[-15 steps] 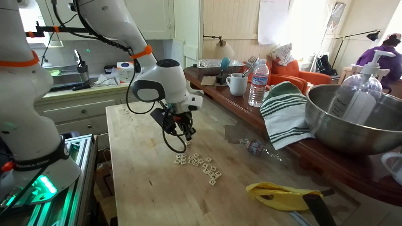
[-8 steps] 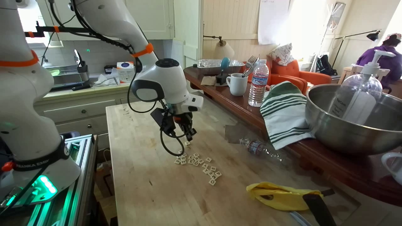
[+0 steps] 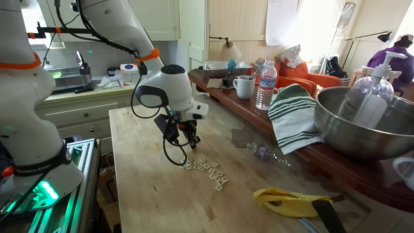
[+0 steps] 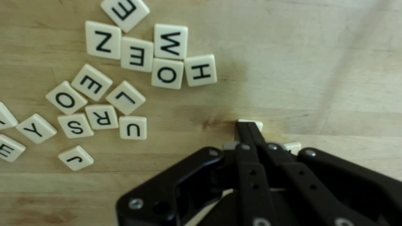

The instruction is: Use the tile letters to spell the word tale

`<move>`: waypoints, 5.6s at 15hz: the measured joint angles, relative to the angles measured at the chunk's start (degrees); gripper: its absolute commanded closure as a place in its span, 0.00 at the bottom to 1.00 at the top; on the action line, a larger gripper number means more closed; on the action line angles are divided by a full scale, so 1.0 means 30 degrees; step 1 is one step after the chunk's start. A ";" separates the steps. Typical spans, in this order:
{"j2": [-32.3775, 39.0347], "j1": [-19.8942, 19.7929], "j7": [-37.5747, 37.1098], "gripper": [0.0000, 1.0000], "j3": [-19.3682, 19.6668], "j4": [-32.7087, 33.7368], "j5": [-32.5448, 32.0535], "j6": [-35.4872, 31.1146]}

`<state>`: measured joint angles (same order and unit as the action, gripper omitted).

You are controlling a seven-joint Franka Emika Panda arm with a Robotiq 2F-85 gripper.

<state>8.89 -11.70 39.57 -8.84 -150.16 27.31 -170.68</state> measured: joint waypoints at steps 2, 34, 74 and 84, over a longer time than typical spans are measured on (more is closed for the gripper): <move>0.0001 0.0001 -0.0002 1.00 -0.0001 0.0001 0.0000 0.0000; 0.0498 0.2243 -0.0109 1.00 0.1475 0.0047 -0.4311 -0.1558; -0.1171 0.2520 0.0418 1.00 0.4095 -0.1185 -0.4436 -0.1906; -0.1173 0.1757 0.1153 1.00 0.4875 -0.1500 -0.4504 -0.1899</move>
<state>5.37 -6.43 43.03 5.79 -154.67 13.80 -176.38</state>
